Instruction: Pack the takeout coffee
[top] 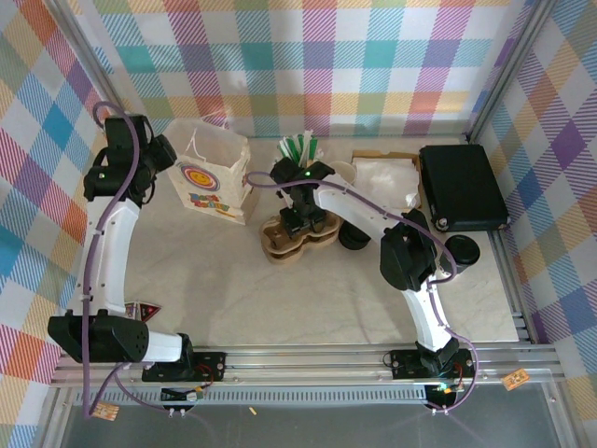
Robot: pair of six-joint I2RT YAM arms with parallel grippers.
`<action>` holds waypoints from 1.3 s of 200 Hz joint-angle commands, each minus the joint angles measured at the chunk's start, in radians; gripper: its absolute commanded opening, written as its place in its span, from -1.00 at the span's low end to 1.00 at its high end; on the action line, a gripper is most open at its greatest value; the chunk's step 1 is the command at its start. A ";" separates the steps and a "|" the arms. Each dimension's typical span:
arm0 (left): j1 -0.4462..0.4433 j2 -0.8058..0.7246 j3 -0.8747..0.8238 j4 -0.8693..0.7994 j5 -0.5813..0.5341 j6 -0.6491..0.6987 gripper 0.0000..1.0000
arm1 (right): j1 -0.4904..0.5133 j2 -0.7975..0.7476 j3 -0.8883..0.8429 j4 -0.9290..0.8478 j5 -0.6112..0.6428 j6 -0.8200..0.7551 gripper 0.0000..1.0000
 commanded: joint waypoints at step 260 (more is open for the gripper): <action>0.207 0.514 0.485 -0.294 0.520 0.073 -0.73 | 0.010 -0.240 0.024 -0.138 -0.064 0.095 -0.16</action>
